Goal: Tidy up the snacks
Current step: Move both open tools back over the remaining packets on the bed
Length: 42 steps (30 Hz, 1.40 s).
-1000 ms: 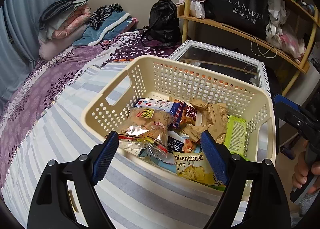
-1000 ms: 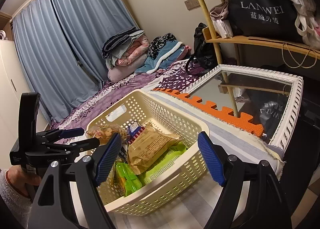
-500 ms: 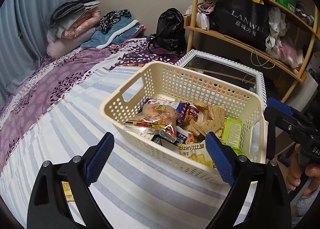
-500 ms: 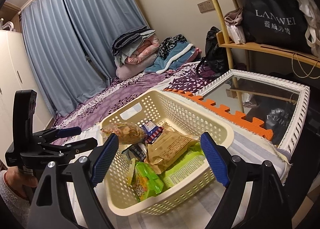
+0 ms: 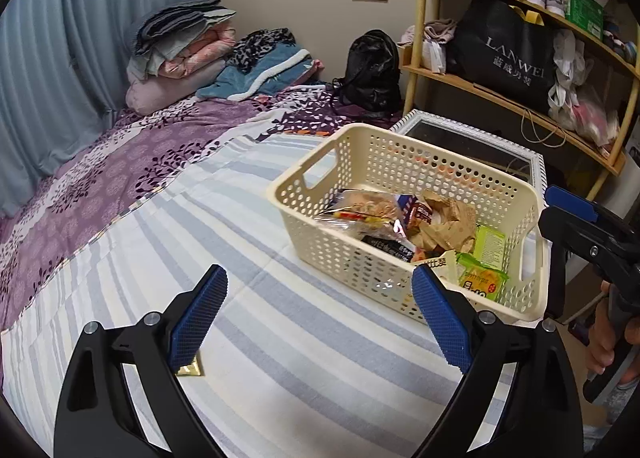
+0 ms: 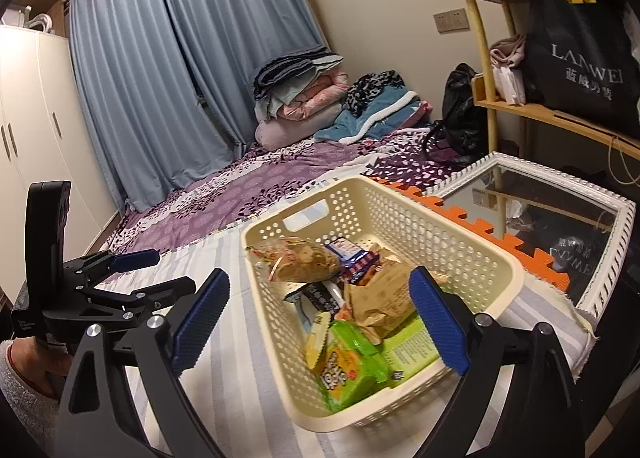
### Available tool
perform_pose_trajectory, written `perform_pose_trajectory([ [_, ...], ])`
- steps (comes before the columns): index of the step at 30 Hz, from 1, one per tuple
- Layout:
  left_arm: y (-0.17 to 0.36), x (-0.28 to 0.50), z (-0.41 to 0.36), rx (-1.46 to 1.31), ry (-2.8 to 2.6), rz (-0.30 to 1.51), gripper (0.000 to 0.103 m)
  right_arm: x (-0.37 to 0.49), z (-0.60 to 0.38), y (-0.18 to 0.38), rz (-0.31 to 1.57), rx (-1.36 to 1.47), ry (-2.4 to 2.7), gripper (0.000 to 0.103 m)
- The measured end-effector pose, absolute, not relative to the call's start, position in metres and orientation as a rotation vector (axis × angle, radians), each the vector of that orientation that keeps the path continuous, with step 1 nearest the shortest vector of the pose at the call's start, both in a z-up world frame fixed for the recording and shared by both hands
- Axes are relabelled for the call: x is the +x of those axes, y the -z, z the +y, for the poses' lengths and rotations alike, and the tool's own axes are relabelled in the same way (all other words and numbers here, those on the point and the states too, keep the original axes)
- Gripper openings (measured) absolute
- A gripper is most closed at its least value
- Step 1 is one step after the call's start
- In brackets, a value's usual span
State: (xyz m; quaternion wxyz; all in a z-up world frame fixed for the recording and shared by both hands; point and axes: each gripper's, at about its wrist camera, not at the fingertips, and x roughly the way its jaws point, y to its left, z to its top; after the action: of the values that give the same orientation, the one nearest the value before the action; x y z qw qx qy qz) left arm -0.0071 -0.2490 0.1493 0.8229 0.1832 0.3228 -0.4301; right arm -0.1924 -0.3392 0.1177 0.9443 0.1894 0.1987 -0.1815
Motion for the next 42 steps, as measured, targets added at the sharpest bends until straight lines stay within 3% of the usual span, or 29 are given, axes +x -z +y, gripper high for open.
perform_pose_trajectory([
  [5, -0.150, -0.001, -0.224, 0.360, 0.870, 0.679, 0.099, -0.182, -0.322, -0.121, 0.426, 0.355, 0.340, 0.098],
  [42, -0.122, 0.033, -0.116, 0.251, 0.695, 0.741, 0.099, -0.113, -0.223, -0.093, 0.615, 0.200, 0.138, 0.098],
])
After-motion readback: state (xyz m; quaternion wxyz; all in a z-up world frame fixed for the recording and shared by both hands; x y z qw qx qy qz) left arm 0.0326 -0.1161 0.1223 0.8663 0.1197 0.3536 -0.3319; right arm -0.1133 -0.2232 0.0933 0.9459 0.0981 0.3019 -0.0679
